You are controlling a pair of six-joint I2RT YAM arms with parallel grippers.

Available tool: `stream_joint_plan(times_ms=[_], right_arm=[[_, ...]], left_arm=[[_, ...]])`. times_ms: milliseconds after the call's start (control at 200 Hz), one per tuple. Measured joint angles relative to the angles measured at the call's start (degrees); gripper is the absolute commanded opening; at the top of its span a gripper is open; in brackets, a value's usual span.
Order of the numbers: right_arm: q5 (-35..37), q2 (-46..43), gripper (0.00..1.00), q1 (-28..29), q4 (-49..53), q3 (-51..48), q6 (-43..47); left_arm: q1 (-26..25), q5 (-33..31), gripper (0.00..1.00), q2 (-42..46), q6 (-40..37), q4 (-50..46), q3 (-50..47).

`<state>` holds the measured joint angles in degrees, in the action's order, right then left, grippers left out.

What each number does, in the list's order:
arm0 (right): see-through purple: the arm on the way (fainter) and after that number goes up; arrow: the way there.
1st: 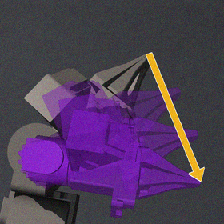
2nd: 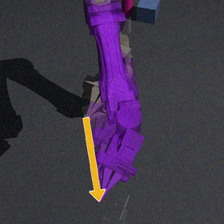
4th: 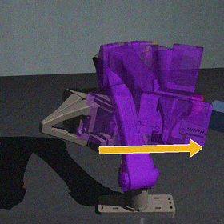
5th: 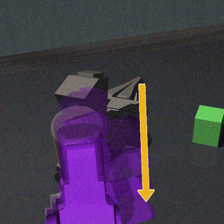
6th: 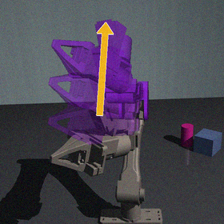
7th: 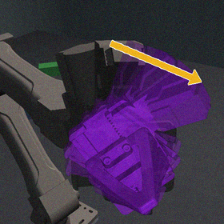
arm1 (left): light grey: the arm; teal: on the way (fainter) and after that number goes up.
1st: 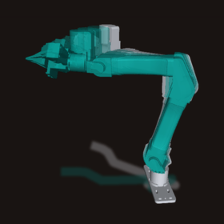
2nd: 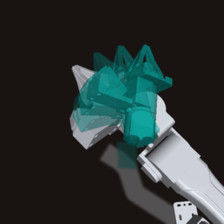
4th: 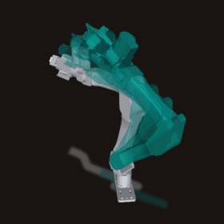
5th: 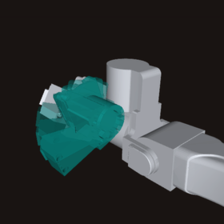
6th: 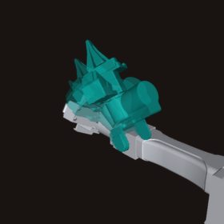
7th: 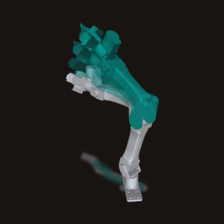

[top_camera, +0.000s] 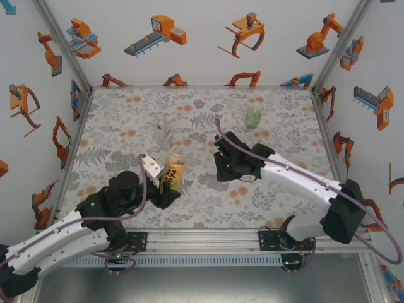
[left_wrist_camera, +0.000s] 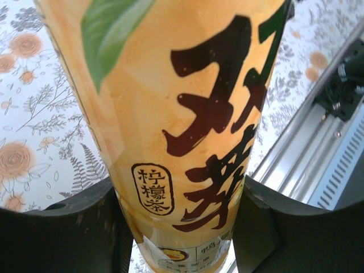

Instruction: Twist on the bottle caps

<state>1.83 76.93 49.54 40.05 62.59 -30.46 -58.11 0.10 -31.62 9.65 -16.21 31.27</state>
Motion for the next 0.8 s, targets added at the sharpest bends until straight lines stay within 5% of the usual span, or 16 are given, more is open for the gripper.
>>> stream_joint_plan(times_ms=[406, 796], right_arm=[[-12.76, -20.41, 0.01, -0.02, -0.04, 0.0, 21.79], [-28.7, -31.82, 0.0, -0.07, -1.81, -0.42, 39.41]], left_arm=[[-0.02, 12.74, 0.01, -18.75, -19.17, -14.58, 14.56], [-1.2, 17.07, 0.0, -24.02, -29.99, -20.41, 19.63]])
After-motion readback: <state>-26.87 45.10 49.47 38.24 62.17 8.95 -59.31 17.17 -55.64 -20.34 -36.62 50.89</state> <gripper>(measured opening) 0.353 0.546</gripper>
